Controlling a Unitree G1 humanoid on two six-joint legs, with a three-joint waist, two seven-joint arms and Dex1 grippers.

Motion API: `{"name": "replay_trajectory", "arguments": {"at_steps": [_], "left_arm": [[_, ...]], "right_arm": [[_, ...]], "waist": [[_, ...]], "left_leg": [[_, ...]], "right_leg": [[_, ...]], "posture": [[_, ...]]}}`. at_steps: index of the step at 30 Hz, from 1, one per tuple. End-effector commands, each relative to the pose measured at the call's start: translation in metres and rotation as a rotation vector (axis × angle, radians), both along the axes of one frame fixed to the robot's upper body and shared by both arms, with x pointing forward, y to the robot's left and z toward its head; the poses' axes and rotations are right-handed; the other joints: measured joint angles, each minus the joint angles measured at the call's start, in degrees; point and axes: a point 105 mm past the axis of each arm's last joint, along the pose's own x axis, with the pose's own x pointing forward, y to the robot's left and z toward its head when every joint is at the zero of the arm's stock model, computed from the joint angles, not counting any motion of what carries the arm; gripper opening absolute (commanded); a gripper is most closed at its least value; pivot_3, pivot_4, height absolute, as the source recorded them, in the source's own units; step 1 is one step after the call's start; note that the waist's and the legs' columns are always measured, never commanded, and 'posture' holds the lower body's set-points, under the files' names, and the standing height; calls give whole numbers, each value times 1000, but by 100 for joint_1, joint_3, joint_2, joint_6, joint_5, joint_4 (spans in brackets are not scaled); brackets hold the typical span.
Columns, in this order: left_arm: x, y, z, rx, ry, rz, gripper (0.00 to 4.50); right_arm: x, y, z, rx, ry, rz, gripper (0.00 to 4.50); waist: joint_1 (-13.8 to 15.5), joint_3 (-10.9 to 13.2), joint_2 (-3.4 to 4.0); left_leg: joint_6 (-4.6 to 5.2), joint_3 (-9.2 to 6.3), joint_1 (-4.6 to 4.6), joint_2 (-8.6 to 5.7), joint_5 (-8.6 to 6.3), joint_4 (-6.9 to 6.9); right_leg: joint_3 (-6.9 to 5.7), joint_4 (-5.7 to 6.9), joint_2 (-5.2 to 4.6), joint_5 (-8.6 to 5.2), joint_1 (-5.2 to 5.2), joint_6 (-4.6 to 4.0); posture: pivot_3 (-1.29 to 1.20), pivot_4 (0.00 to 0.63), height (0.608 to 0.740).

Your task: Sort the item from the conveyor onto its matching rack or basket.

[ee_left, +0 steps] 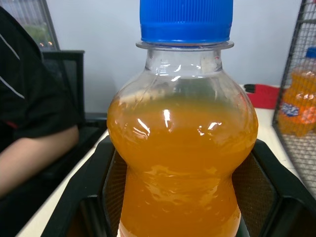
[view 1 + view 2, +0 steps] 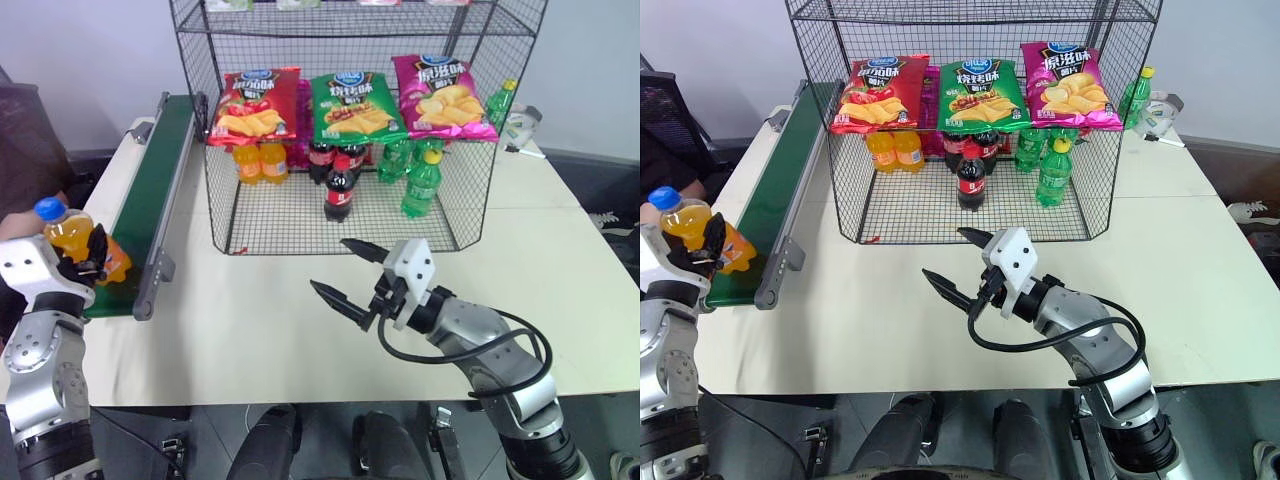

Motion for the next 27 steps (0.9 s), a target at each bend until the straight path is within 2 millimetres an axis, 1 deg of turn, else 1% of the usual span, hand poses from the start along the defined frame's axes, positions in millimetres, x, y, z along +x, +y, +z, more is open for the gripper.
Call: {"name": "replay_trajectory", "arguments": {"at_steps": [1, 3, 5, 9, 11, 13, 15, 18, 20, 23, 27], "left_arm": [[-3, -31, 61, 77, -167, -163, 2451], [1, -60, 70, 89, -166, -313, 2451], [5, -81, 72, 99, -146, -415, 2451], [18, -125, 60, 106, -86, -583, 2451], [31, -141, 49, 84, -62, -602, 2451], [45, -151, 37, 89, -39, -586, 2451], [57, -155, 29, 87, -25, -558, 2451], [80, -169, 14, 70, -18, -543, 2451], [95, -174, 6, 63, -22, -511, 2451], [114, -180, 0, 62, -41, -476, 2451], [129, -191, -5, 62, -49, -478, 2451]], "right_arm": [[-1, -3, 12, 22, -44, 8, 4500], [0, -4, 10, 19, -42, 6, 4500], [0, -5, 9, 16, -41, 3, 4500], [1, -7, 7, 14, -39, -20, 4500], [2, -10, 5, 7, -32, -50, 4500], [1, -14, 3, 3, -30, -78, 4500], [1, -16, 3, 1, -29, -97, 4500], [-1, -26, 2, -15, -31, -148, 4500], [-3, -32, 2, -19, -34, -170, 4500], [-4, -38, 3, -22, -39, -200, 4500], [-4, -44, 4, -27, -48, -227, 4500]], "waist": [[-2, 1, -2], [-1, 1, -2], [-1, 1, -1], [-11, 1, 1], [-10, 2, 2], [-6, 2, 2], [-16, 2, 1], [-5, 3, 3], [9, 3, 0], [8, 2, -3], [-8, 3, -3]], "left_leg": [[0, 0, 0, 0, 0, 1], [0, 1, 0, 0, 0, 0], [0, 0, 0, 0, 0, 0], [1, 2, 2, -2, 0, -1], [1, 3, 2, -1, 1, -3], [1, 3, 1, -2, 1, -2], [1, 3, 1, -2, 2, -1], [0, 4, 0, -3, 2, -5], [1, 4, -1, -5, 3, -3], [1, 3, -2, -9, 3, 5], [2, 3, -3, -10, 3, 5]], "right_leg": [[0, 0, 0, -1, 0, -2], [0, 0, 0, -4, 0, -7], [0, 0, 0, -4, 1, -7], [2, 0, 0, -4, 5, -7], [2, 1, 2, 0, 4, 1], [0, 4, 3, 1, 10, 3], [-2, 6, 3, 2, 15, 3], [-1, 7, 3, 2, 17, 4], [-2, 7, 3, 3, 19, 5], [-5, 6, 0, 3, 23, 6], [-5, 6, 1, 4, 21, 9]], "posture": [[0, 150, 740], [0, 150, 740], [0, 150, 740], [0, 150, 740], [0, 150, 740], [0, 150, 740], [0, 150, 740], [0, 150, 740], [0, 150, 740], [0, 150, 740], [0, 150, 740]]}}
